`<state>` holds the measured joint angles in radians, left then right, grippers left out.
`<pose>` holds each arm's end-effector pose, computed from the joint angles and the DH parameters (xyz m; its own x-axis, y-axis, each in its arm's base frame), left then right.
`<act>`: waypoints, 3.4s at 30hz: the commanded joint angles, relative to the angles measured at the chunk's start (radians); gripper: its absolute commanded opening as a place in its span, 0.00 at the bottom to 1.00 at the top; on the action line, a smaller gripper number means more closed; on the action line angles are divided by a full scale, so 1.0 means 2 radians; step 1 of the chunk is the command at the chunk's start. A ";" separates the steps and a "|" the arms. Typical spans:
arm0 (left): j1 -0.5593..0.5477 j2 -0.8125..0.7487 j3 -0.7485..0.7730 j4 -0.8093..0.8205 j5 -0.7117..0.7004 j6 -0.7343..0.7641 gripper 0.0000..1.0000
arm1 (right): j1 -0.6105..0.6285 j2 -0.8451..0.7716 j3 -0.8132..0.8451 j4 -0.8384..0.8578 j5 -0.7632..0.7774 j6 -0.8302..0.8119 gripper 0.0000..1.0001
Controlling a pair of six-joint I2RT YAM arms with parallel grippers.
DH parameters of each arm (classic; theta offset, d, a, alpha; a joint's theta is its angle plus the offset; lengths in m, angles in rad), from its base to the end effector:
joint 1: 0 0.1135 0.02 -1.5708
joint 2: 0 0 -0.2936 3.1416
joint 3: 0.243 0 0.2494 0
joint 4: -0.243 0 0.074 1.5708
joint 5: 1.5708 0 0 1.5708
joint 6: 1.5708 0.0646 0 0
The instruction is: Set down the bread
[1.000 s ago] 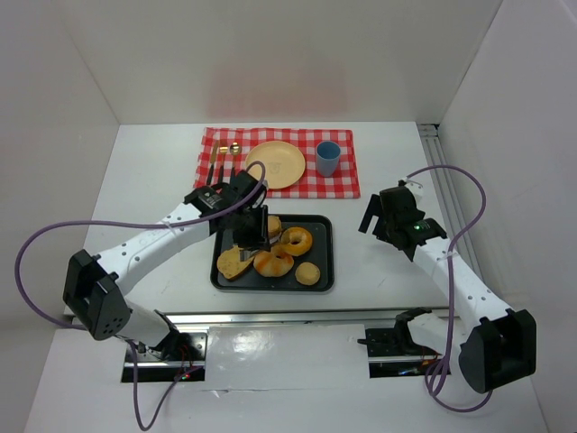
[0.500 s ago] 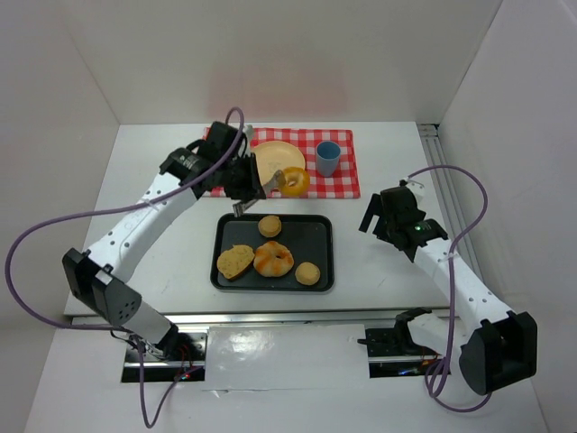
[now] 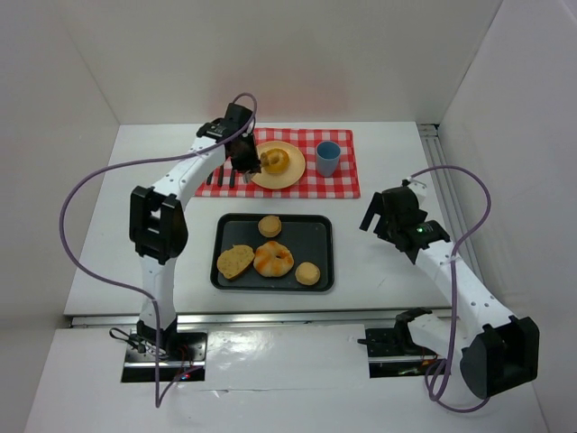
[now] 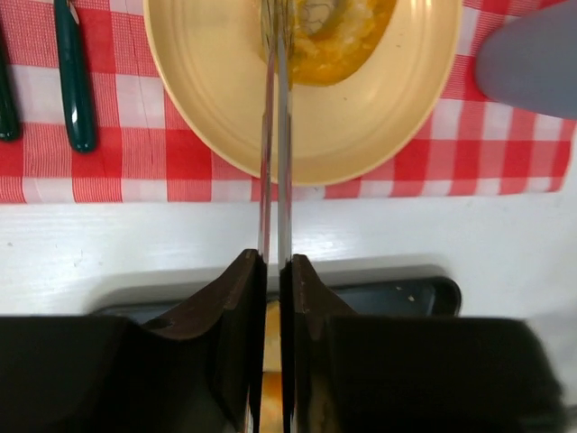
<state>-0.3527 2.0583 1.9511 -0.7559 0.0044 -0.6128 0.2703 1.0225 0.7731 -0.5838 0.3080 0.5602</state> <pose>0.4642 -0.1712 0.3013 -0.7836 -0.3245 -0.5299 -0.1254 0.9178 -0.3766 0.2052 0.0365 0.2621 -0.6350 0.3495 -0.6889 0.3299 0.9291 0.1673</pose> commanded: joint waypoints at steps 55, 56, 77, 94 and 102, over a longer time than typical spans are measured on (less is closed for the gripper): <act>-0.188 -0.306 -0.372 -0.033 0.209 0.121 0.56 | -0.003 -0.031 0.018 -0.017 0.007 0.011 1.00; -0.188 -0.301 -0.372 -0.033 0.209 0.121 0.56 | -0.003 -0.031 0.013 -0.017 0.007 0.011 1.00; -0.188 -0.286 -0.344 -0.055 0.196 0.130 0.61 | -0.003 -0.031 0.008 -0.013 0.002 0.015 1.00; -0.174 -0.273 -0.271 -0.093 0.203 0.145 0.01 | -0.003 -0.036 0.004 -0.008 -0.002 0.015 1.00; -0.093 -0.219 -0.133 -0.105 0.085 0.093 0.00 | -0.003 -0.036 0.004 -0.003 -0.002 0.020 1.00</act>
<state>-0.5896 1.5726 1.5944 -0.9878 0.2874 -0.3702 0.2703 0.9707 0.7784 -0.6128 0.2989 0.5865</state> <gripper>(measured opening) 0.238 0.999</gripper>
